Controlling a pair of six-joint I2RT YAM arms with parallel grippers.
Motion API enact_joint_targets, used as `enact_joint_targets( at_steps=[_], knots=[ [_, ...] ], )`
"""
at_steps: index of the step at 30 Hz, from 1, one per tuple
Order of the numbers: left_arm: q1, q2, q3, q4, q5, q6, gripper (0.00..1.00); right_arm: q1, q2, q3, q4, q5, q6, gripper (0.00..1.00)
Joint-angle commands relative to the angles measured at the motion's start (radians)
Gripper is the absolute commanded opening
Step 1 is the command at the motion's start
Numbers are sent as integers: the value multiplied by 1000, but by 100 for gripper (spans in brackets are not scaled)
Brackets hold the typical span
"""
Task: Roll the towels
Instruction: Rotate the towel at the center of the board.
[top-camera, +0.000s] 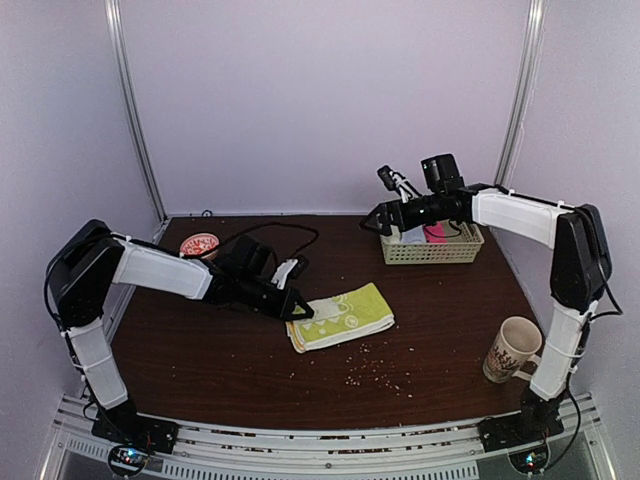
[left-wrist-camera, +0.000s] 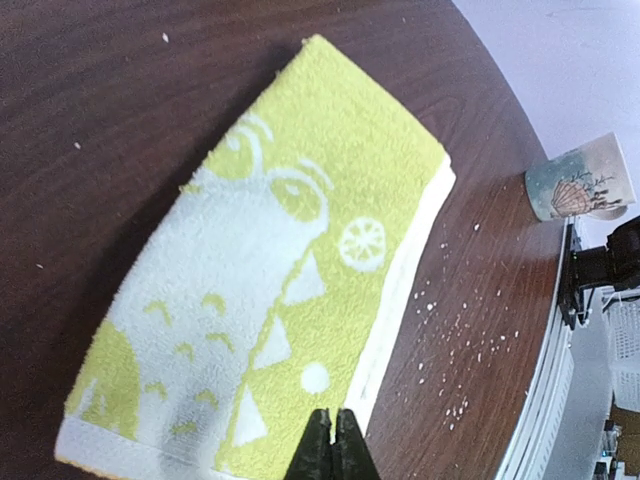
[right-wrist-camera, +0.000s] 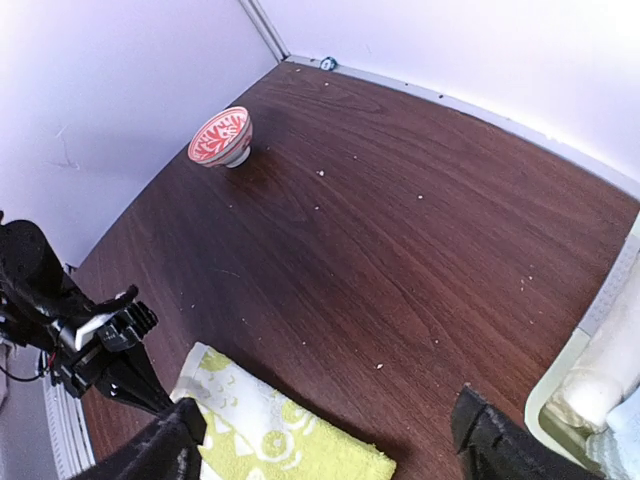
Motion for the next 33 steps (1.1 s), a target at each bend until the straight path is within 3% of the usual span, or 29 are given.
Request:
enact_joint_targets(
  at_steps=[1,3,6,11,17,21,33],
  knots=[
    [-4,31,-23,63,52,2,0,-3,98,56,-69,-190,-111,70],
    [-5,37,-33,54,47,9,0,2,127,78,-160,-220,-191,60],
    [-4,42,-44,27,37,25,0,17,175,93,-284,-225,-283,33],
    [-4,41,-67,-1,27,49,0,62,247,101,-463,-160,-409,16],
    [-3,39,-76,-82,-41,75,0,79,234,4,-448,41,-414,6],
    [-3,44,-87,-115,-61,92,0,78,219,-79,-431,112,-408,5],
    [36,96,-48,-124,-96,122,0,92,174,-302,-430,13,-430,4]
  ],
)
